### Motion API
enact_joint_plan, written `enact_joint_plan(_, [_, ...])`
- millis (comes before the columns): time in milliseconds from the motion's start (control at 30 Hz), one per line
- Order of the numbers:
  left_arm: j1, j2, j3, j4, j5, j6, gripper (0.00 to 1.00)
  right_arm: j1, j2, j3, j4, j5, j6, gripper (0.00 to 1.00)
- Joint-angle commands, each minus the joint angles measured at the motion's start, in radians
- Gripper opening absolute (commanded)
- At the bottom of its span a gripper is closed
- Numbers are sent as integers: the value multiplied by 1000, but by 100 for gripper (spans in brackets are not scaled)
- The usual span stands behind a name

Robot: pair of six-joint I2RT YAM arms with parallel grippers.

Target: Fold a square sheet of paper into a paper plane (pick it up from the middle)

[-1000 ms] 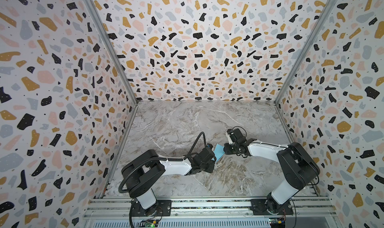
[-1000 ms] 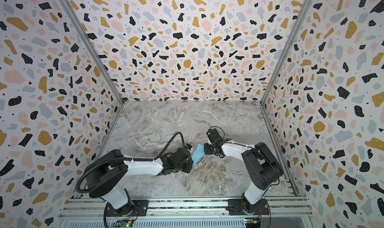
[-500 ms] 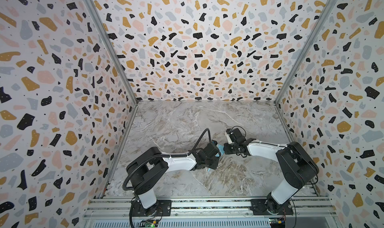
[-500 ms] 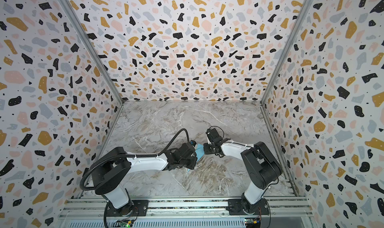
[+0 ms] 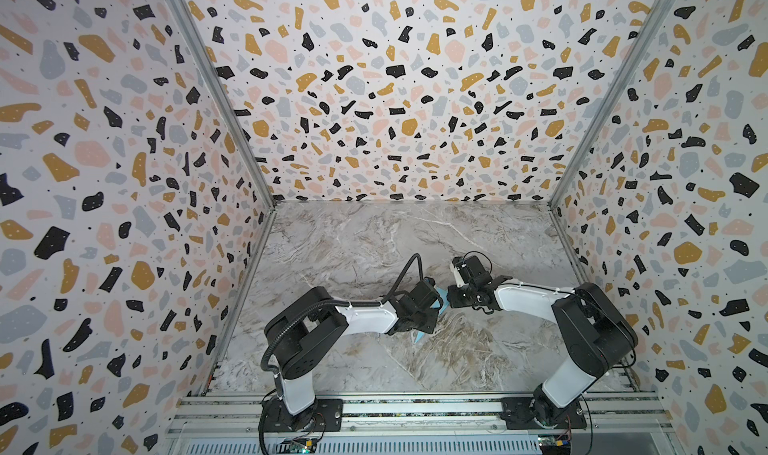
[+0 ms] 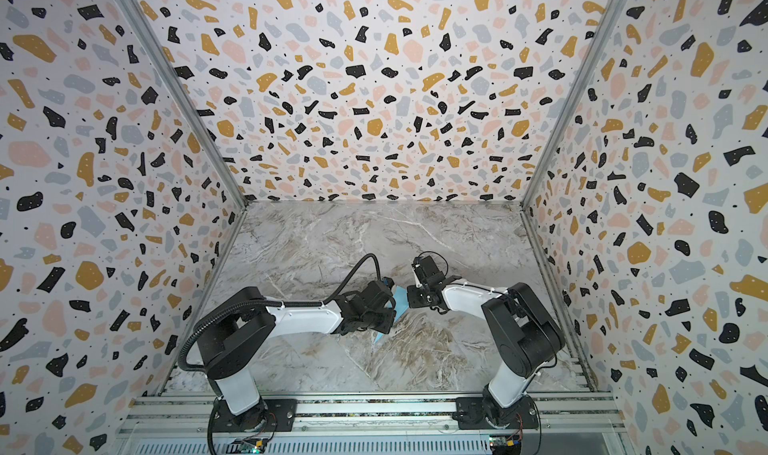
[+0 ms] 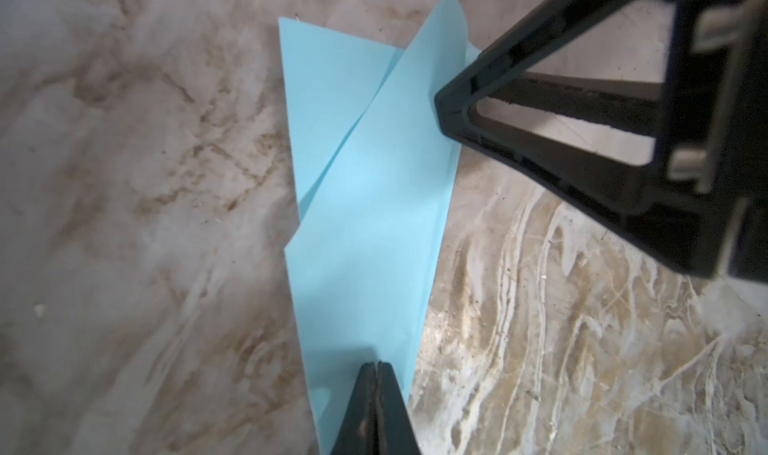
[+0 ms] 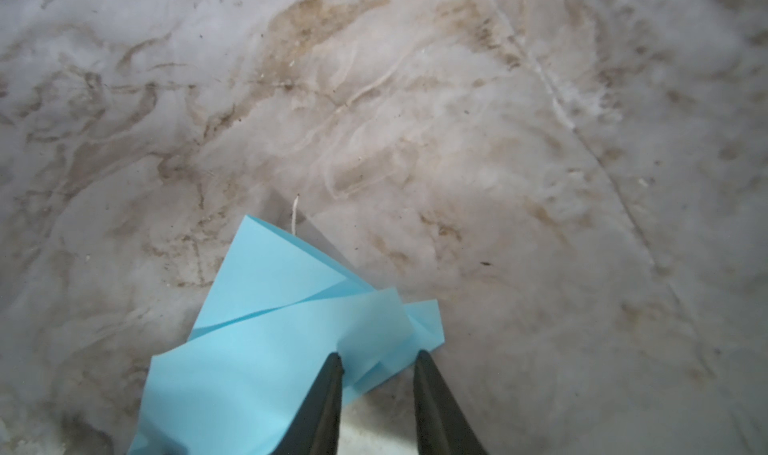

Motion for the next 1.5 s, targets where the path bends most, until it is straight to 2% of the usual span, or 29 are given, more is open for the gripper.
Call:
enact_joint_plan(0, [1, 30, 11, -17, 25, 31, 0, -15, -10, -26, -71, -60, 22, 32])
enact_joint_plan(100, [0, 32, -5, -27, 31, 45, 0, -41, -66, -39, -31, -131, 34, 32])
enact_joint_plan(233, [-2, 33, -33, -47, 27, 68, 0, -83, -157, -95, 75, -283, 50, 34])
enact_joint_plan(367, [-5, 38, -52, -46, 31, 70, 0, -77, -180, -121, 136, -380, 67, 31])
enact_joint_plan(567, [-7, 41, -56, -40, 34, 74, 0, -59, -137, -114, 193, -425, 113, 25])
enact_joint_plan(900, [-7, 43, -68, -33, 36, 70, 0, -36, -38, -77, 204, -423, 145, 18])
enact_joint_plan(1233, [-8, 37, -81, -34, 21, 58, 0, -37, -30, -59, 96, -279, 140, 17])
enact_joint_plan(1467, [-8, 34, -84, -34, 21, 56, 0, -37, -23, -54, 59, -231, 138, 17])
